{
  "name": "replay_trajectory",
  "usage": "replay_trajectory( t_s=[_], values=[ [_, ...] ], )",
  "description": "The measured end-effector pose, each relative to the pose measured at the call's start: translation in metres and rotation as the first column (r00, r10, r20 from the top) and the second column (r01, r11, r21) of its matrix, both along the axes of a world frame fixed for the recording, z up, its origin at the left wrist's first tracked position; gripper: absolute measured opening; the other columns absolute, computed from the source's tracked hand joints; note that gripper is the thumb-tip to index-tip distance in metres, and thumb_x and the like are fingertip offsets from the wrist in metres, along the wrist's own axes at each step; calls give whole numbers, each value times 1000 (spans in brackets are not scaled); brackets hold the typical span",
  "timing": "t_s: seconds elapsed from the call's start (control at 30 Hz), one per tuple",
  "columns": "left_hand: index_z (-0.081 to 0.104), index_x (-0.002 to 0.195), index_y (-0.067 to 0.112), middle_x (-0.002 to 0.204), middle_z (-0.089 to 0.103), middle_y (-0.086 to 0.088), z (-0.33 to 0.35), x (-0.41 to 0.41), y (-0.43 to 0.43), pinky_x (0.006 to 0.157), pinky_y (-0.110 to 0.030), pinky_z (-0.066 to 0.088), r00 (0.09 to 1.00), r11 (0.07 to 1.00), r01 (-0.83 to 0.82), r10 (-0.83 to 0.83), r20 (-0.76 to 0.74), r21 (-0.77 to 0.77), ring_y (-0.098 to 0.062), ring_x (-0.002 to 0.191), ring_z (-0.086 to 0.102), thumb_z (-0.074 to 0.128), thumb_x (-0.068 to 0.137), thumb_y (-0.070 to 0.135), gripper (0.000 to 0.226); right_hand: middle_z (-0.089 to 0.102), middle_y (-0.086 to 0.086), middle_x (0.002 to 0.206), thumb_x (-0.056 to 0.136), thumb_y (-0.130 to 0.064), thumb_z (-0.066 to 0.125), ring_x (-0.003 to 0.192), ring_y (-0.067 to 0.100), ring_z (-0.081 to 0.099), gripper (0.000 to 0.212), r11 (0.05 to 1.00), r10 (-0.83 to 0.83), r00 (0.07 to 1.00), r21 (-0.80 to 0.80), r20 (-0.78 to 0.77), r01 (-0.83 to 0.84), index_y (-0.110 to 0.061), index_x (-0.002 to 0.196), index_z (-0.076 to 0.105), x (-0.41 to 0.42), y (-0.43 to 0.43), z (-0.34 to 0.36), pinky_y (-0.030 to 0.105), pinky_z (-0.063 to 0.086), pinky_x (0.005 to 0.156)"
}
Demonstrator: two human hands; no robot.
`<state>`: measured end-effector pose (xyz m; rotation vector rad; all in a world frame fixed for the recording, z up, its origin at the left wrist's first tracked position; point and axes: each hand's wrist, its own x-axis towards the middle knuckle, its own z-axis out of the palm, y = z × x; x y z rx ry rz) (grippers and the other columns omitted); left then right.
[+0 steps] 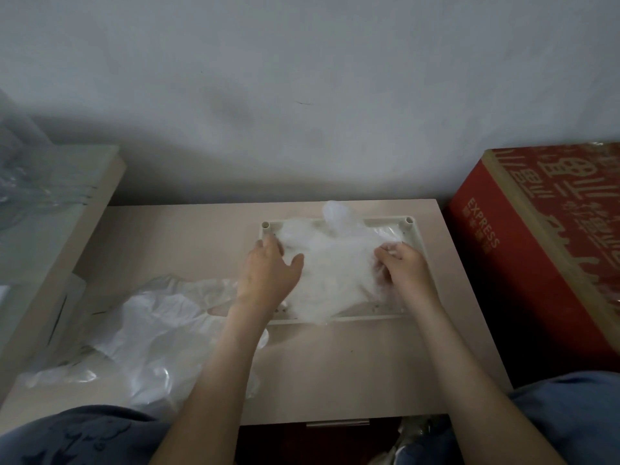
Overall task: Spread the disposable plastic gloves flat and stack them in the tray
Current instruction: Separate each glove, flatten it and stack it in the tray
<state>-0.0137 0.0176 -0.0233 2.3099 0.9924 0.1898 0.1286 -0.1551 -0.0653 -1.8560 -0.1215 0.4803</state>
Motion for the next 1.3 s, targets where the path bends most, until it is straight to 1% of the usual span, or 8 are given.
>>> replay_trajectory(
  t_s=[0.2,0.37,0.6,0.77,1.0,1.13,1.2,1.3],
  values=[
    [59,87,24,95,56,3,-7,3,-9,68,-27,39,935,957,257,-281,-215,-135,-12,83,55,55,81,63,40,56,5,57,85,0,55,58,27,43,13,984,-66,982,155,-175,94,-7,73,55,1,5,10,19,32,33],
    [66,76,19,64,49,12,-4,-3,-4,57,-21,33,912,857,304,-387,-132,-416,-4,57,44,59,86,52,35,55,6,61,88,-1,55,46,19,42,14,980,-65,969,168,-237,107,-6,75,55,1,2,10,16,28,33],
    [64,65,19,60,55,11,6,-6,2,64,-23,38,958,770,252,-285,38,-586,-8,57,43,60,89,38,30,58,-3,52,84,-9,58,35,7,45,18,997,-69,994,-31,-88,66,-6,66,61,0,-2,12,16,29,34],
    [66,67,16,47,45,7,7,-7,10,67,-32,39,918,785,214,-365,-156,-581,-13,50,39,63,87,39,31,62,-1,63,84,-15,61,53,11,55,12,979,-8,997,-203,75,23,-10,73,63,3,-7,6,14,38,40],
    [59,73,12,69,58,3,11,-5,7,61,-25,42,750,944,249,-330,-573,-218,-16,67,57,55,89,51,43,64,-2,67,89,-20,57,62,15,60,15,941,143,965,-332,220,-63,-15,75,57,8,-8,-4,28,44,59],
    [55,113,11,113,60,-9,16,8,-3,81,-33,40,942,962,140,-57,-331,234,-29,107,55,45,93,50,45,64,-2,68,93,-24,53,64,14,60,15,941,173,947,-328,270,-78,-18,79,57,9,-10,-8,31,46,62],
    [51,125,18,129,52,-8,11,17,-14,97,-37,34,969,909,235,-193,-154,344,-28,120,47,45,93,50,45,63,-4,66,93,-27,50,64,15,60,16,935,188,936,-347,299,-76,-20,79,55,9,-10,-9,31,44,61],
    [28,147,31,158,16,-5,-15,23,-25,116,-45,5,853,807,512,-437,-287,294,-23,146,12,36,93,60,61,66,3,87,95,-28,52,85,28,62,15,899,185,919,-439,349,-14,-15,100,57,11,-9,-11,35,46,71]
  ],
)
